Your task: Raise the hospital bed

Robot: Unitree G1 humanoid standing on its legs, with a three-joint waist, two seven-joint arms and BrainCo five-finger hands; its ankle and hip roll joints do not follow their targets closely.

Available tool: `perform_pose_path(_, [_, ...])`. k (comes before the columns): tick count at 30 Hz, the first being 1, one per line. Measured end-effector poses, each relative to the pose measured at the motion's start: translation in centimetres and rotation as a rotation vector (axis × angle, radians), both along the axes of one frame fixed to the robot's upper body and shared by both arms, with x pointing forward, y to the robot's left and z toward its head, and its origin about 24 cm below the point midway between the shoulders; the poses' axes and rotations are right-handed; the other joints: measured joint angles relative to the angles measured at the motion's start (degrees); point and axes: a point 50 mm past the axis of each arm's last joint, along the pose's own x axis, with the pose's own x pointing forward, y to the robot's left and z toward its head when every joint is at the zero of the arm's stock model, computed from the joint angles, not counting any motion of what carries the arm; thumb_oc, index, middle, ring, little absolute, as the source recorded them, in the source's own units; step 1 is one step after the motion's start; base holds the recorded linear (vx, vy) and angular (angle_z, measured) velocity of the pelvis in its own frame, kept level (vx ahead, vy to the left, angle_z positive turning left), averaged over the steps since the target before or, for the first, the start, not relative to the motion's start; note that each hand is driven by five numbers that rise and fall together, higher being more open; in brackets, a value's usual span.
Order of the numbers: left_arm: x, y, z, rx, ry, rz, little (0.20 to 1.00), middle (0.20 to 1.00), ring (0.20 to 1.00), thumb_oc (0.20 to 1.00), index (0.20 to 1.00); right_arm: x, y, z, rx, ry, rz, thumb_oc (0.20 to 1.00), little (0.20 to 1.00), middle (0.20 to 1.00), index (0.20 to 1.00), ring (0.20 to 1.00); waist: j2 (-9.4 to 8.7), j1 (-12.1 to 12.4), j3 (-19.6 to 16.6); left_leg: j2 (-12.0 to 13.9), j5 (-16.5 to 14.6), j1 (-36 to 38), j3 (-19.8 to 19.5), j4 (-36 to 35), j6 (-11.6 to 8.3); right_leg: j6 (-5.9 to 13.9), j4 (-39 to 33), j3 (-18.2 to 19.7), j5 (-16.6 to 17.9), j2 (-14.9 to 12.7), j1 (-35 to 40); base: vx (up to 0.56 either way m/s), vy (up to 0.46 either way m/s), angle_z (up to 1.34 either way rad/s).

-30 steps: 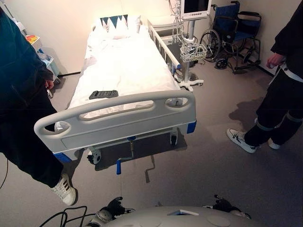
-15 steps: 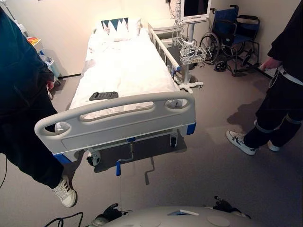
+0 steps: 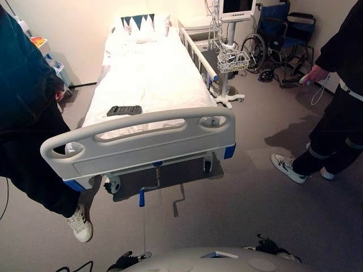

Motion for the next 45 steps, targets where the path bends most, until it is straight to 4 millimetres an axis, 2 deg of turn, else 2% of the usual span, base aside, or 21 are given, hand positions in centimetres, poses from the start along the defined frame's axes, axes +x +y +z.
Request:
perform_pose_path(2, [0.4,0.4,0.1,0.013,-0.019,0.042,1.000,1.000,1.000,1.000,1.000,0.6,-0.5,0.3,-0.012,-0.017,-0.007,1.000,1.000,1.000,1.000,1.000,-0.50,-0.01,1.50,-0.17,0.14,-2.19,0.00,0.73,-0.23,-0.05,0.81,0.14,0.09,-0.20,-2.35,-0.13,0.020,-0.02])
perform_pose_path(3, [1.0,0.7,0.3,0.024,-0.039,0.072,1.000,1.000,1.000,1.000,1.000,0.9,-0.8,0.4,-0.019,-0.026,-0.010,1.000,1.000,1.000,1.000,1.000,-1.05,-0.03,3.53,-0.26,0.17,-2.94,0.01,1.25,-0.22,-0.21,1.02,0.26,0.33,-0.18,-3.01,-0.12,0.027,-0.06])
perform_pose_path(4, [1.4,1.0,0.4,0.028,-0.053,0.097,1.000,1.000,1.000,1.000,1.000,1.4,-0.9,0.5,-0.023,-0.037,-0.008,1.000,1.000,1.000,1.000,1.000,-0.91,0.10,4.22,-0.24,0.17,-3.57,0.01,1.56,-0.21,-0.26,1.25,0.48,0.41,-0.18,-3.67,-0.10,0.025,-0.07])
perform_pose_path(9, [2.9,2.4,1.0,0.073,-0.107,0.158,1.000,1.000,1.000,1.000,1.000,1.9,-1.5,0.8,-0.035,-0.062,-0.067,1.000,1.000,1.000,1.000,1.000,-2.71,0.05,7.54,-0.43,0.24,-6.78,0.32,2.33,-0.12,-0.58,1.79,1.34,1.27,-0.25,-7.12,-0.09,0.031,-0.09])
perform_pose_path(15, [6.7,3.2,2.2,0.110,-0.254,0.209,1.000,1.000,1.000,1.000,1.000,4.2,-2.1,1.6,-0.046,-0.141,-0.095,1.000,1.000,1.000,1.000,1.000,-2.65,0.00,10.75,-0.92,0.48,-9.21,1.41,2.41,0.23,-0.31,1.70,1.88,2.18,-0.77,-9.91,-0.06,0.027,-0.06])
perform_pose_path(16, [7.8,3.2,2.5,0.116,-0.291,0.206,1.000,1.000,1.000,1.000,1.000,5.1,-2.3,2.0,-0.055,-0.170,-0.104,1.000,1.000,1.000,1.000,1.000,-2.41,0.03,11.84,-0.98,0.79,-10.19,1.42,2.41,0.56,-0.33,1.70,1.87,2.77,-0.76,-10.66,0.00,0.000,0.00])
perform_pose_path(23, [9.7,3.2,3.2,0.114,-0.367,0.253,1.000,1.000,1.000,1.000,1.000,6.8,-2.4,2.7,-0.062,-0.245,-0.145,1.000,1.000,1.000,1.000,1.000,-2.57,-0.02,15.28,-1.38,0.97,-11.59,2.29,2.08,0.84,0.09,0.55,2.99,3.92,-0.80,-12.35,-0.04,0.020,-0.07])
perform_pose_path(24, [10.7,3.5,3.7,0.120,-0.397,0.257,1.000,1.000,1.000,1.000,1.000,7.4,-2.6,3.0,-0.063,-0.261,-0.150,1.000,1.000,1.000,1.000,1.000,-2.42,-0.07,15.53,-1.45,0.98,-11.76,2.42,2.08,0.85,0.09,0.23,3.05,4.13,-0.93,-12.60,-0.02,0.023,-0.05])
perform_pose_path(25, [12.4,5.2,4.7,0.127,-0.367,0.250,1.000,1.000,1.000,1.000,1.000,7.9,-3.6,3.5,-0.079,-0.259,-0.147,1.000,1.000,1.000,1.000,1.000,-2.16,0.40,15.93,-1.48,1.26,-11.65,2.26,1.96,0.90,0.03,-1.48,3.00,5.05,-1.01,-11.93,-0.03,0.021,-0.02])
perform_pose_path(26, [14.2,6.2,5.9,0.167,-0.421,0.264,1.000,1.000,1.000,1.000,1.000,8.7,-4.7,4.2,-0.104,-0.274,-0.161,1.000,1.000,1.000,1.000,1.000,-2.28,0.20,15.99,-1.44,1.26,-11.90,2.37,1.98,0.95,0.18,-1.78,2.68,5.58,-0.89,-11.88,0.00,0.000,0.00])
perform_pose_path(27, [17.7,7.1,8.5,0.203,-0.557,0.261,1.000,1.000,1.000,1.000,1.000,10.9,-6.0,5.9,-0.139,-0.338,-0.161,1.000,1.000,1.000,1.000,1.000,-1.95,0.11,16.10,-1.67,1.60,-12.34,2.58,1.77,1.42,0.57,-2.13,2.83,6.13,-1.27,-12.19,-0.03,0.002,-0.05])
perform_pose_path(28, [19.7,7.8,10.3,0.233,-0.631,0.209,1.000,1.000,1.000,1.000,1.000,12.1,-7.0,7.0,-0.169,-0.374,-0.166,1.000,1.000,1.000,1.000,1.000,-1.95,-0.01,16.19,-1.93,1.85,-12.83,3.04,1.55,1.71,0.75,-2.25,3.18,6.61,-1.50,-12.93,-0.04,0.007,-0.09])
perform_pose_path(29, [20.9,7.4,11.1,0.226,-0.674,0.183,1.000,1.000,1.000,1.000,1.000,13.4,-7.2,7.9,-0.173,-0.416,-0.164,1.000,1.000,1.000,1.000,1.000,-1.95,-0.12,16.19,-2.18,2.05,-13.35,3.20,1.45,1.91,0.89,-2.41,3.33,7.01,-1.67,-13.46,-0.05,0.003,-0.09])
perform_pose_path(30, [23.2,6.5,13.1,0.190,-0.805,0.168,1.000,1.000,1.000,1.000,1.000,14.6,-7.9,9.3,-0.184,-0.486,-0.160,1.000,1.000,1.000,1.000,1.000,-1.54,-0.36,16.49,-2.64,2.32,-14.08,3.21,1.24,2.22,1.19,-3.21,3.28,7.65,-2.10,-13.98,0.00,0.000,0.00])
perform_pose_path(33, [25.0,3.7,13.7,0.110,-0.854,0.127,1.000,1.000,1.000,1.000,1.000,15.2,-7.8,9.7,-0.181,-0.498,-0.149,1.000,1.000,1.000,1.000,1.000,-1.39,-0.16,17.22,-2.93,2.43,-14.65,3.10,0.85,2.37,1.35,-4.64,3.12,8.33,-2.18,-13.95,-0.05,-0.004,0.02])
perform_pose_path(36, [25.3,2.5,13.5,0.091,-0.841,0.091,1.000,1.000,1.000,1.000,1.000,16.6,-7.7,10.6,-0.180,-0.530,-0.142,1.000,1.000,1.000,1.000,1.000,-1.49,-0.24,19.74,-2.93,2.57,-15.35,3.11,0.87,2.53,1.27,-5.95,3.02,9.33,-2.24,-14.10,-0.03,0.013,-0.01])
perform_pose_path(38, [24.8,2.1,12.9,0.077,-0.833,0.093,1.000,1.000,1.000,1.000,1.000,15.7,-6.7,9.5,-0.162,-0.530,-0.141,1.000,1.000,1.000,1.000,1.000,-1.45,-0.77,21.48,-3.04,2.62,-15.43,3.16,0.63,2.52,1.26,-6.36,3.10,9.49,-2.27,-14.03,-0.06,0.048,0.01])
perform_pose_path(39, [24.6,2.1,12.8,0.075,-0.834,0.092,1.000,1.000,1.000,1.000,1.000,14.5,-5.5,8.0,-0.133,-0.492,-0.144,1.000,1.000,1.000,1.000,1.000,-1.70,-0.69,22.36,-2.91,2.70,-15.36,3.17,0.38,2.43,1.25,-6.61,3.05,9.50,-2.17,-14.02,0.00,0.000,0.00])
perform_pose_path(41, [24.2,2.1,12.6,0.079,-0.826,0.098,1.000,1.000,1.000,1.000,1.000,13.0,-3.9,6.4,-0.096,-0.443,-0.149,1.000,1.000,1.000,1.000,1.000,-1.53,-0.67,23.55,-3.02,2.71,-15.31,3.19,0.11,2.46,1.34,-6.91,2.98,9.60,-2.28,-13.93,-0.02,0.007,-0.01])
perform_pose_path(42, [24.1,2.2,12.6,0.082,-0.826,0.100,1.000,1.000,1.000,1.000,1.000,11.8,-3.7,5.6,-0.090,-0.406,-0.156,1.000,1.000,1.000,1.000,1.000,-1.55,-1.00,23.87,-3.13,2.74,-15.33,3.21,0.04,2.50,1.44,-7.11,3.04,9.74,-2.30,-13.92,-0.04,0.007,0.00])
perform_pose_path(45, [24.5,2.4,13.2,0.096,-0.859,0.105,1.000,1.000,1.000,1.000,1.000,10.3,-2.7,4.5,-0.069,-0.379,-0.147,1.000,1.000,1.000,1.000,1.000,-1.94,-1.65,24.49,-3.47,2.87,-15.34,3.19,-0.04,2.69,1.70,-7.48,3.04,10.03,-2.51,-13.80,-0.01,-0.002,0.00])
